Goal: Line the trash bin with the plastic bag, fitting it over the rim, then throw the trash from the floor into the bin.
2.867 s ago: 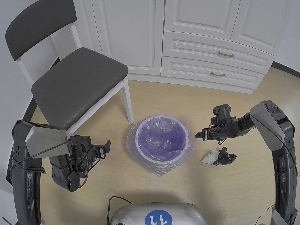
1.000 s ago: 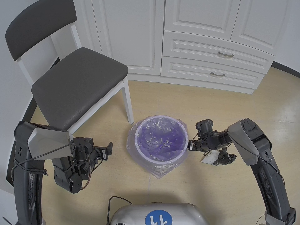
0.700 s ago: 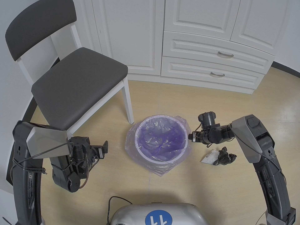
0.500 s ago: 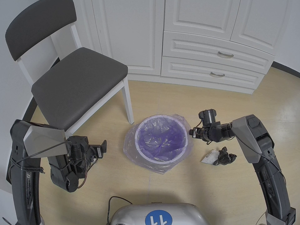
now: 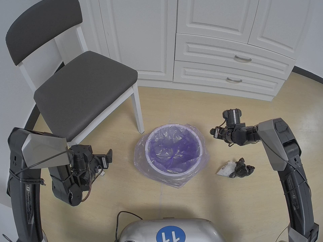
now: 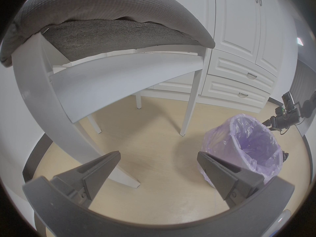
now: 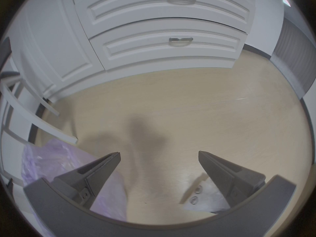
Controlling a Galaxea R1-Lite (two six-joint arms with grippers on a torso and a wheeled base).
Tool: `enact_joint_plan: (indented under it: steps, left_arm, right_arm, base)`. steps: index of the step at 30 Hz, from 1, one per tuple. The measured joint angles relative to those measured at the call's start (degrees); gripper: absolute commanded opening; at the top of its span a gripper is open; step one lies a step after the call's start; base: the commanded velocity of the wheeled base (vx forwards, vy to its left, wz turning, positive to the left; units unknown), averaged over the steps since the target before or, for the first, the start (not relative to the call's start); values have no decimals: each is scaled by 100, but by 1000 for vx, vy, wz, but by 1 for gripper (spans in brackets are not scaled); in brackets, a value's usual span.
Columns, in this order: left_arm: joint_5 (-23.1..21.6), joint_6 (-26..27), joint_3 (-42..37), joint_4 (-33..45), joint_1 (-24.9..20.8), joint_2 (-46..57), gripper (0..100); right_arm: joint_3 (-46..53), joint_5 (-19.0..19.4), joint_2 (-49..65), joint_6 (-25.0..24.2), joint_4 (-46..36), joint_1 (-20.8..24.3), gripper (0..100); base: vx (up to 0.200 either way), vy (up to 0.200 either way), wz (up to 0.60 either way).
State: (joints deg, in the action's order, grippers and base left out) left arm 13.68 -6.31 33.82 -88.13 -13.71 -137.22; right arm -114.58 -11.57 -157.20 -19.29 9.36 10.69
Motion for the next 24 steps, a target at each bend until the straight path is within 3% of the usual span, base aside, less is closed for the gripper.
enact_joint_plan:
  steps: [6,13,16,24]
  left_arm:
    - [0,-6,-33,-1,0,32,100]
    - [2,-71,-107,-1,-11,67,100]
    - [2,-99,-111,-1,-20,63,100]
    - [2,-105,-111,-1,-41,39,100]
  right_arm:
    - [-2,503,-102,-892,530,282,100]
    - [0,1035,-322,-1547,574,441,100]
    - [-5,1113,-411,-1529,480,513,100]
    - [-2,901,-669,-827,196,524,100]
  base:
    - [0,0,0]
    - [0,0,0]
    - [0,0,0]
    - [0,0,0]
